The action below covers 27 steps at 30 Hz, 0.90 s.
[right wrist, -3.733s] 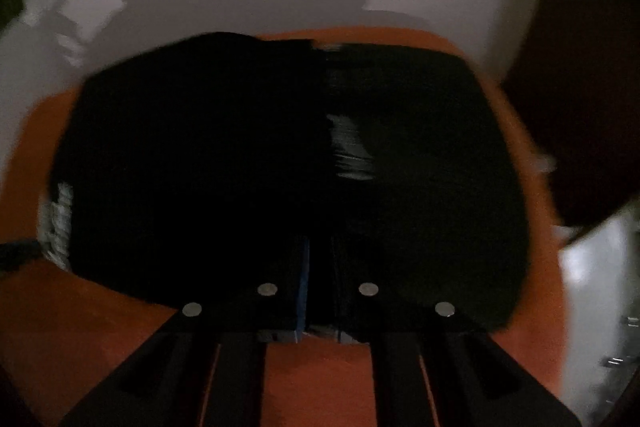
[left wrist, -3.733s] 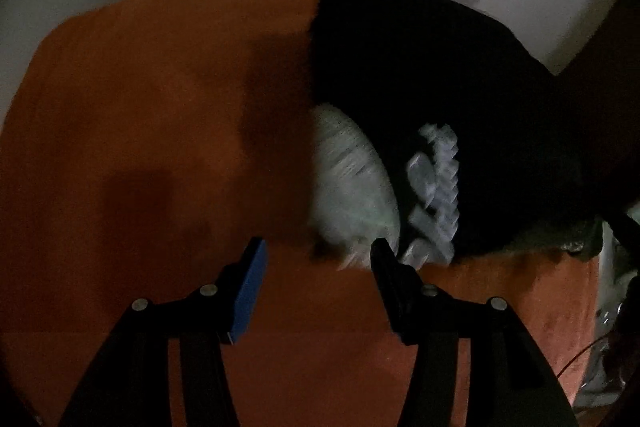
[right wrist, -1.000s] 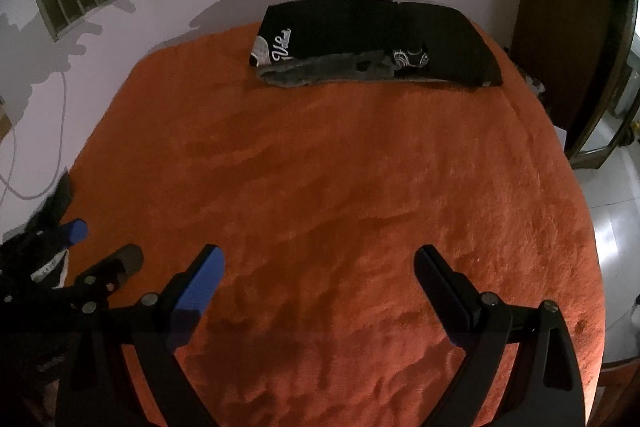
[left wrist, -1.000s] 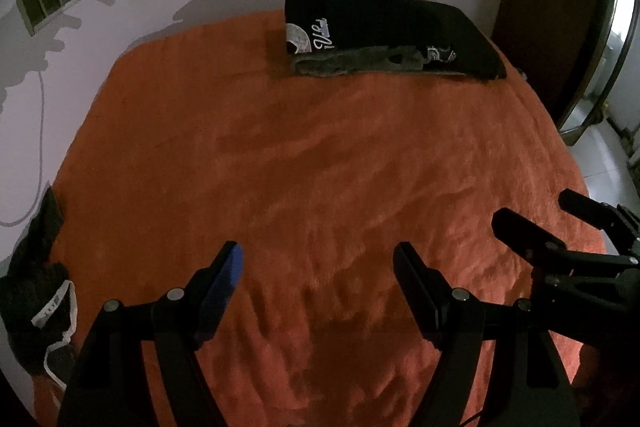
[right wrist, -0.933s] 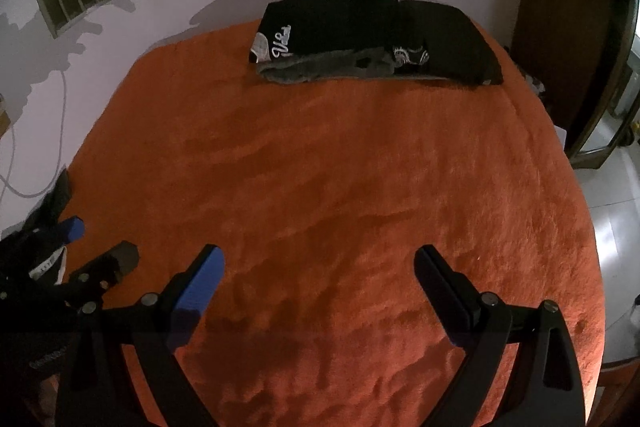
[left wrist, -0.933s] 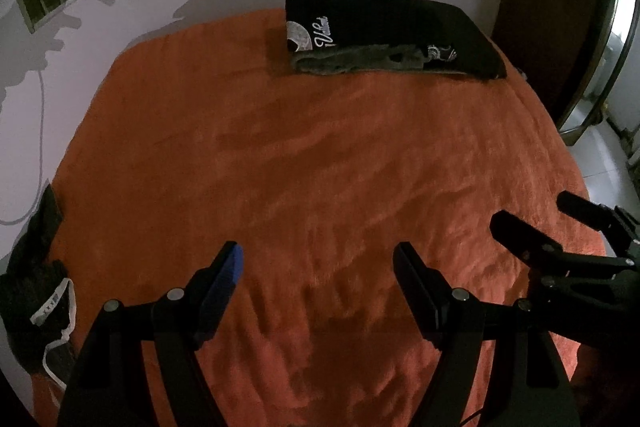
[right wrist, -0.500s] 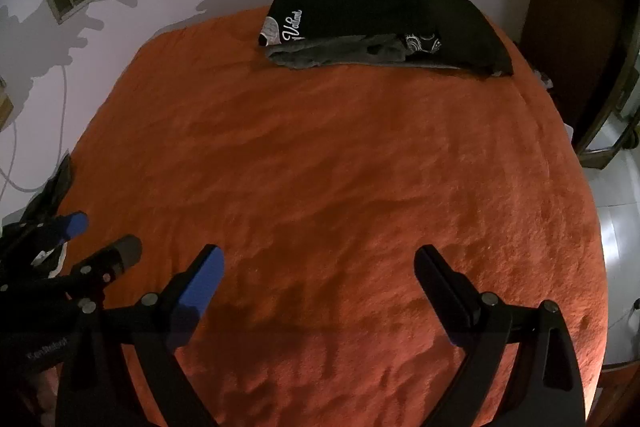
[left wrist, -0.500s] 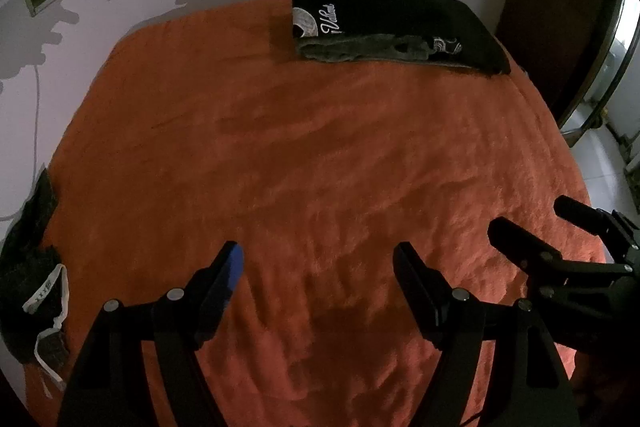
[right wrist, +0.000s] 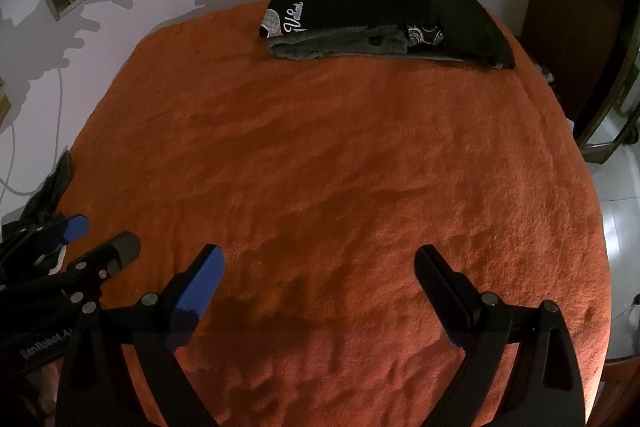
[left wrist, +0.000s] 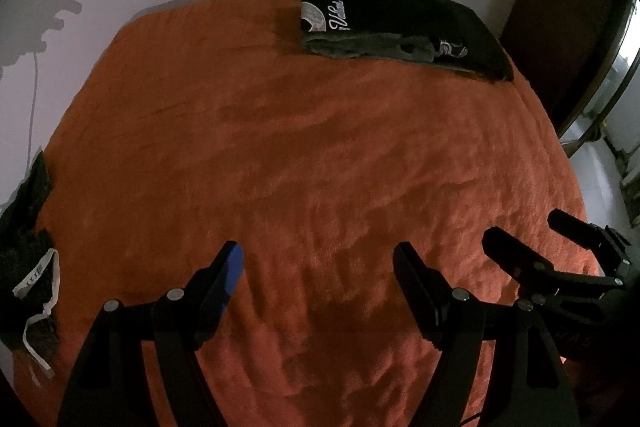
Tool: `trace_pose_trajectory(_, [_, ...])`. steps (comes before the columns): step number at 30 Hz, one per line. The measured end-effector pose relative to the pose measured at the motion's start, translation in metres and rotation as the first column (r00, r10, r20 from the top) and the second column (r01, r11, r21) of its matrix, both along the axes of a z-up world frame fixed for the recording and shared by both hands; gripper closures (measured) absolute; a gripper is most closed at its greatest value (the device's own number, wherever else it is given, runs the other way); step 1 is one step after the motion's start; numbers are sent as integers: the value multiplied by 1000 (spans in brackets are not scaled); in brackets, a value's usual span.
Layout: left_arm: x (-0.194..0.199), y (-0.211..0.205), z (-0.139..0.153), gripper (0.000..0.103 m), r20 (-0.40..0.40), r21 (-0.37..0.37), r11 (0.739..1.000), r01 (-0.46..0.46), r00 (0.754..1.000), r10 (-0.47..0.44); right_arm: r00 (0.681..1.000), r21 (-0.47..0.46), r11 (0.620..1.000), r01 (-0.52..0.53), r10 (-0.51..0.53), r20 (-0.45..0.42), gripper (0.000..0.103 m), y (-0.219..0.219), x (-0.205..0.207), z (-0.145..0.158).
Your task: Fold clothes
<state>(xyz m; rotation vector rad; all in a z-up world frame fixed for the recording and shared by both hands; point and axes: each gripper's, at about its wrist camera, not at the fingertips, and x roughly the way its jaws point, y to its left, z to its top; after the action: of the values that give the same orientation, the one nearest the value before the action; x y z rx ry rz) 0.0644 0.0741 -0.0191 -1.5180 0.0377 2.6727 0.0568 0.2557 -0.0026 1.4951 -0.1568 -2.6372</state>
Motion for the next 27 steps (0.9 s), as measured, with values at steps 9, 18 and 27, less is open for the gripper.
trace_pose_trajectory(9, [-1,0,-3,25,8,1,1000,0,1000,0,1000,-2,1000,0,0,11,7,0,-1,0])
trace_pose_trajectory(18, [0,4,-4,25,3,0,1000,7,1000,-7,1000,7,1000,14,-14,12,7,5,-1,-2])
trace_pose_trajectory(27, [2,7,-4,25,-16,-7,1000,18,1000,-18,1000,8,1000,26,-26,13,7,8,1,-4])
